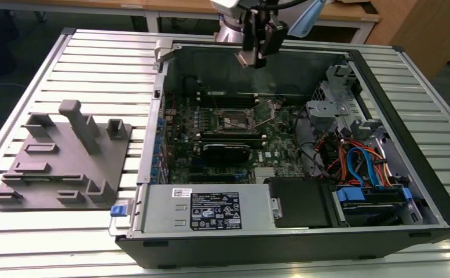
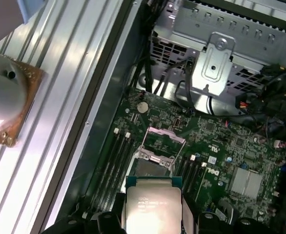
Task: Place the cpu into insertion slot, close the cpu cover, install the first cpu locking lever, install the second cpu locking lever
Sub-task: 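Place the cpu into insertion slot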
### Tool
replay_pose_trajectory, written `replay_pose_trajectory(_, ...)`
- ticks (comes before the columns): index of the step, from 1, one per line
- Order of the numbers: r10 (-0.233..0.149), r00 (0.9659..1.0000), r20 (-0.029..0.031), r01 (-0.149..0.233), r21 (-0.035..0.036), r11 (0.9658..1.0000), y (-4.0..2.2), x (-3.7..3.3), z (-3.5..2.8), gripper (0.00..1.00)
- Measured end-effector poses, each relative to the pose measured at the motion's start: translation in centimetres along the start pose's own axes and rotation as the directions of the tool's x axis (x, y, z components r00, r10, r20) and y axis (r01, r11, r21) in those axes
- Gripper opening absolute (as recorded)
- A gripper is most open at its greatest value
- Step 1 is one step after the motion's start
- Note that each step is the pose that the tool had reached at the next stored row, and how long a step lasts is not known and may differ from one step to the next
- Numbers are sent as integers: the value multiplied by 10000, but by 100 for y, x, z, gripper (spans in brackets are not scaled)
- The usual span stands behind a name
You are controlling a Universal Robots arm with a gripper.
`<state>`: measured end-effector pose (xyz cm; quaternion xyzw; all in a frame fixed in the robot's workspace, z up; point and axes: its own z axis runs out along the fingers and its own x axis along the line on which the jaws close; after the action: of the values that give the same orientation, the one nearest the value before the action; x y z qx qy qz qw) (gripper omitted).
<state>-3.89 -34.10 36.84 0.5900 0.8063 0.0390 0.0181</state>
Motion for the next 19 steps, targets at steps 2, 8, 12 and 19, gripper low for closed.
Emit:
replay_pose_trajectory(2, 353, 9994, 31, -353, -5, 9994, -1, 0, 13, 54)
replay_pose_trajectory(8, 885, 9960, 74, -885, -9, 9961, -3, -1, 35, 54)
replay_pose_trajectory(12, 893, 9960, 74, -893, -10, 9960, -3, -1, 36, 54)
replay_pose_trajectory(19, 894, 9960, 73, -894, -10, 9960, -3, -1, 36, 54)
